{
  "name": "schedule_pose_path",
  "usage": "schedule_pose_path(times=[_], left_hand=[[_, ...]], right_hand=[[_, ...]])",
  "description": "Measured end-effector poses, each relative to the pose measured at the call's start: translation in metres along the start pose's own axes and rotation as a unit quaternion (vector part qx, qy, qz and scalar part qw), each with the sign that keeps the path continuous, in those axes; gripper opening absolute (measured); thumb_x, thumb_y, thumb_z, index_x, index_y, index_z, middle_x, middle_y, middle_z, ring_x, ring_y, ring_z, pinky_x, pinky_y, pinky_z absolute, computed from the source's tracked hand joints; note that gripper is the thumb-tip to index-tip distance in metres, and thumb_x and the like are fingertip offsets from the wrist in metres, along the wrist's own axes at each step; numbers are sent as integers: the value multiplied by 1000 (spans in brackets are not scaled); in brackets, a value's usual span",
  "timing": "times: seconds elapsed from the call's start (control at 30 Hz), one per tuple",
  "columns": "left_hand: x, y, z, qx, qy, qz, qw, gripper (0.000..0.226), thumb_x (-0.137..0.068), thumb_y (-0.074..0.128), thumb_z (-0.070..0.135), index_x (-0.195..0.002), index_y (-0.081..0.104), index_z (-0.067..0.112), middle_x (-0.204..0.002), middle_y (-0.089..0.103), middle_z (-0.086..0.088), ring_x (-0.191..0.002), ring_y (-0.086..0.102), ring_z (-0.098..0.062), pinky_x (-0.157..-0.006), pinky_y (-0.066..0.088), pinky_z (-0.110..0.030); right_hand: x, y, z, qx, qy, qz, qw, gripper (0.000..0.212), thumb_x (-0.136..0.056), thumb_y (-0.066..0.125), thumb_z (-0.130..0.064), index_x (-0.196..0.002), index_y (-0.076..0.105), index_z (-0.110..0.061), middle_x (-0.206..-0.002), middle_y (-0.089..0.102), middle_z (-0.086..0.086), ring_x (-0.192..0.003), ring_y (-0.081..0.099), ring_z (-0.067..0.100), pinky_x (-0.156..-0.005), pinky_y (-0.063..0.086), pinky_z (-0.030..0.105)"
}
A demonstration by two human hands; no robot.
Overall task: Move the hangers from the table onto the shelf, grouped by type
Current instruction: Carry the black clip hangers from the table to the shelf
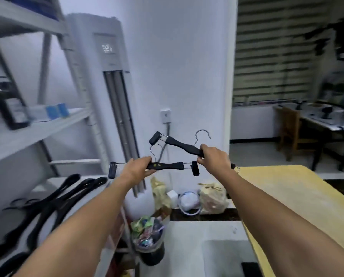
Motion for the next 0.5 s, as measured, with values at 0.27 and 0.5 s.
schedule_pose_path(times=[0.27,0.5], left_hand=[[135,-43,-124,-51,-125,0,991,22,-91,55,40,-89,42,23,-106,64,-3,-104,57,-26,-75,29,-32],[282,-71,-199,-51,-261,-12,964,28,-90,56,42,-103,54,17,-112,64,-4,-107,58,-27,-87,39,-35]], right_hand=[[14,25,-160,-65,-154,-35,985,24,-93,56,-32,-104,56,-12,-101,66,10,-94,62,32,-66,37,31],[67,35,-290,-88,-262,-65,959,29,-92,58,-37,-105,55,-11,-106,66,14,-99,62,34,-75,45,36]])
Point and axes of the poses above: each hand's wrist, its own x-axis away from the middle knuckle, its own y-axis out of the palm, z = x × y, the point moved 7 cm from there along -x, towards the middle knuckle
